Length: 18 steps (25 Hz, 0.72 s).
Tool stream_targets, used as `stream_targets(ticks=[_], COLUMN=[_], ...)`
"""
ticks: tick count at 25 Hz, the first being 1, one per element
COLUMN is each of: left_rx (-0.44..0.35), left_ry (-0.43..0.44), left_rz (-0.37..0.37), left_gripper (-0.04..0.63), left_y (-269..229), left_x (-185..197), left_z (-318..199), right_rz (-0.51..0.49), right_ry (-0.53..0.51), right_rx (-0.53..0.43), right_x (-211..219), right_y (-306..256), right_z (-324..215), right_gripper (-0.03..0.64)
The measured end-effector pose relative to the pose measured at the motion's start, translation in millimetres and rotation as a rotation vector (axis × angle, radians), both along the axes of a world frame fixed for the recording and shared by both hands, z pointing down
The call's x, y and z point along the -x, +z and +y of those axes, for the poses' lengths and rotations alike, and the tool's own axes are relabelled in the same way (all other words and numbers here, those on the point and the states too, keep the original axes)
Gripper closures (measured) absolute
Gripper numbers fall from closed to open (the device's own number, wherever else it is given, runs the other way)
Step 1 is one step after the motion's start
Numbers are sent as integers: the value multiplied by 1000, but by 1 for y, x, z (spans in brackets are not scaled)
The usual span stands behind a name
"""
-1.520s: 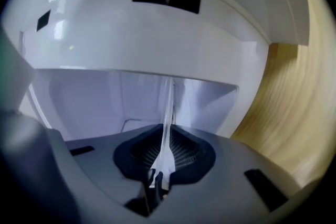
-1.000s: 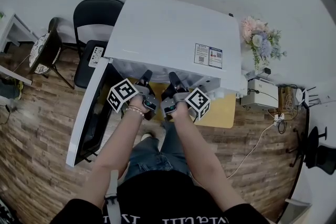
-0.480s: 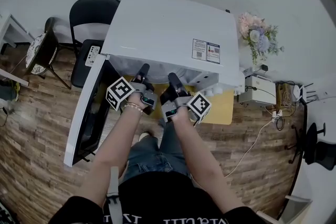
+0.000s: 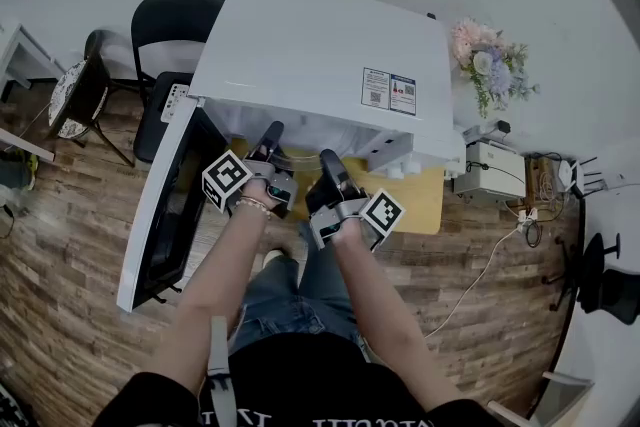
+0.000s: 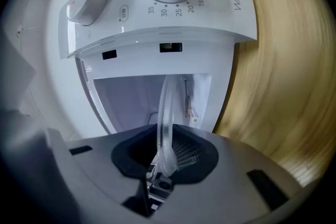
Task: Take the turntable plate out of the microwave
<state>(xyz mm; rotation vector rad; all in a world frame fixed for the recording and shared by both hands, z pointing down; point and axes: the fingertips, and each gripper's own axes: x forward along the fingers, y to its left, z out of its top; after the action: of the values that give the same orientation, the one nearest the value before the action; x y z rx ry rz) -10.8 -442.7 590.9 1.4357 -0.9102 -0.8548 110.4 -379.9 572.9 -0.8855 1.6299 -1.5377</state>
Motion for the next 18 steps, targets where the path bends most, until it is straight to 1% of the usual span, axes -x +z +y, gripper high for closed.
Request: stream_targets(ticks=[3, 6, 7, 9, 12, 15, 18], left_rx=[39, 51, 42, -3, -70, -72, -72], left_ry=[0, -5, -3, 7, 22, 24, 25], left_rz=[11, 41, 51, 56, 71, 96, 112], left_gripper=[543, 555, 559, 563, 561, 561, 561], left_y=[5, 6, 4, -3, -15, -16, -16], left_x=[-1, 0, 0, 0, 1, 4, 9], left_z=[5, 9, 11, 14, 21, 33, 45], right_rz=[23, 41, 55, 94, 125, 145, 193], right_ry=[-6, -6, -11, -26, -27, -30, -51], right_rx=[10, 35, 44, 48, 19, -10, -29], right_x=[-1, -1, -1, 0, 1, 2, 4], right_y=[3, 10, 13, 18, 15, 9, 6], right_z=[4, 9, 12, 17, 20, 21, 25], right_gripper=[538, 543, 545, 551, 553, 558, 558])
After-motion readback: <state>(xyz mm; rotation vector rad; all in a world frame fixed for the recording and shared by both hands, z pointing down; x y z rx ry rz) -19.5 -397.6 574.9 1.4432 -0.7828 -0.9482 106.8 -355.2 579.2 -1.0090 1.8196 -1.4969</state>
